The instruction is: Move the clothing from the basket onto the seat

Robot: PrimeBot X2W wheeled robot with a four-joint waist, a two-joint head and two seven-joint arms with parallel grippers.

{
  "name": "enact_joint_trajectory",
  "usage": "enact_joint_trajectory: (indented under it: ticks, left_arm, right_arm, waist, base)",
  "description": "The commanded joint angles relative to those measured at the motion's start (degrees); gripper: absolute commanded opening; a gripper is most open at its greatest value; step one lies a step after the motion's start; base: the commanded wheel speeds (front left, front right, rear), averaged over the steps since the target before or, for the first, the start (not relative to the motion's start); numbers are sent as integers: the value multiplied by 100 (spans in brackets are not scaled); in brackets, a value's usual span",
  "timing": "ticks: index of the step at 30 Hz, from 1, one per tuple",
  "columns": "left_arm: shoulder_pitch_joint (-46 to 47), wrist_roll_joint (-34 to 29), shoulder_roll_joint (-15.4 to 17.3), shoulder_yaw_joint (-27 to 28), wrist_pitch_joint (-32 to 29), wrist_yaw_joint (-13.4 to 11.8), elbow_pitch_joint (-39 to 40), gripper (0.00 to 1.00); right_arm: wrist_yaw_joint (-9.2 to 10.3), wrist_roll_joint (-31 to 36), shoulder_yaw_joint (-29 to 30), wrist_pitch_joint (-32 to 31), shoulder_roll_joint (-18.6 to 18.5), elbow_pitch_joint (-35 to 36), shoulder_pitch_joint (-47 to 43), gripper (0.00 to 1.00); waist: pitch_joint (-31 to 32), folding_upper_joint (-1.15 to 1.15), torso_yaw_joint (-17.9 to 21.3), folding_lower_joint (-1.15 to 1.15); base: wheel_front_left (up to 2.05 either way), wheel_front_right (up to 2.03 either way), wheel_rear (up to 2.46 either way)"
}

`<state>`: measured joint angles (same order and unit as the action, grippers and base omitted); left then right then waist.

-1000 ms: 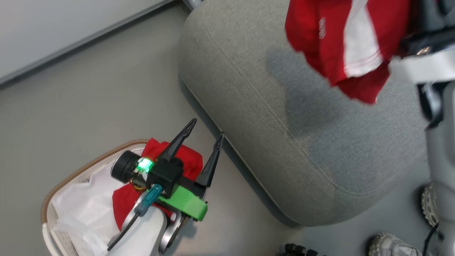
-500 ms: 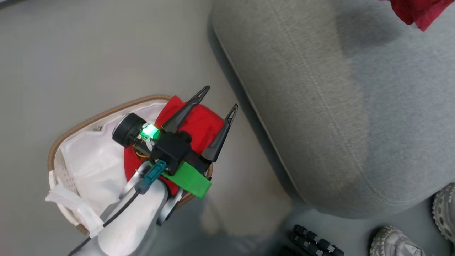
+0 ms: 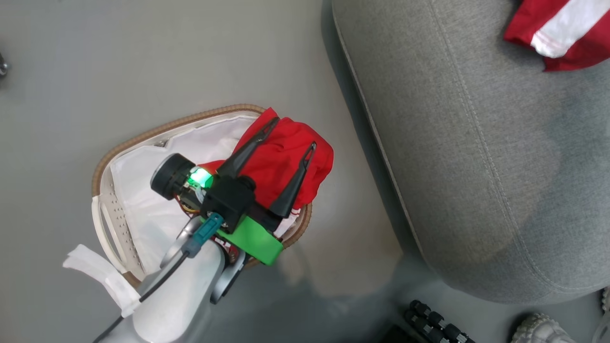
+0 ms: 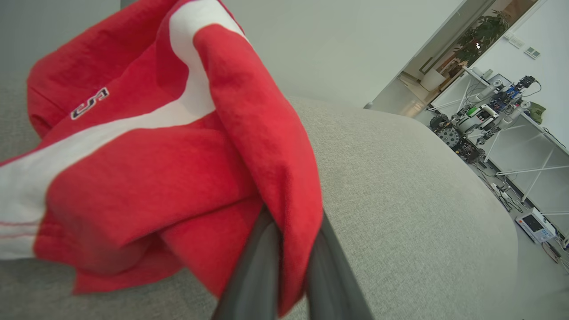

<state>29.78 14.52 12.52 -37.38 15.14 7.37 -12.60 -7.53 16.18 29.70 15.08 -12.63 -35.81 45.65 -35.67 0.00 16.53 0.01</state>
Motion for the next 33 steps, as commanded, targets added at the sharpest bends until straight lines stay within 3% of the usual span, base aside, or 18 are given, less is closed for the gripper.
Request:
enact_joint_trajectory:
  ticks: [1, 7, 16, 23, 33]
  left_arm:
    - [-110, 34, -15, -22, 1, 20, -25, 100]
    - [-294, 84, -205, 16, 1, 20, -173, 100]
    - [-649, 65, -518, 239, 1, 19, -346, 100]
    - [-966, -38, -695, 647, 2, 13, -487, 100]
    - [-1490, -212, -818, 1597, 1, -105, -647, 100]
  right_arm:
    - [8, -2, 81, 14, 54, 29, -141, 100]
    - [8, -244, 280, 14, 353, 563, -987, 100]
    - [8, -770, -306, 15, 420, 1492, -1916, 100]
    - [8, -1226, -978, 14, 638, 2019, -2296, 100]
    - [8, -1506, -1734, 14, 916, 2119, -2604, 100]
  waist:
    - [169, 0, 63, -1]
    - [656, 0, 134, -1]
    - [1383, 0, -8, -1]
    - [1851, 0, -391, -1]
    - [2350, 0, -1076, -1]
  base:
    - [0, 0, 0]
    - [0, 0, 0]
    - [0, 0, 0]
    - [0, 0, 0]
    - [0, 0, 0]
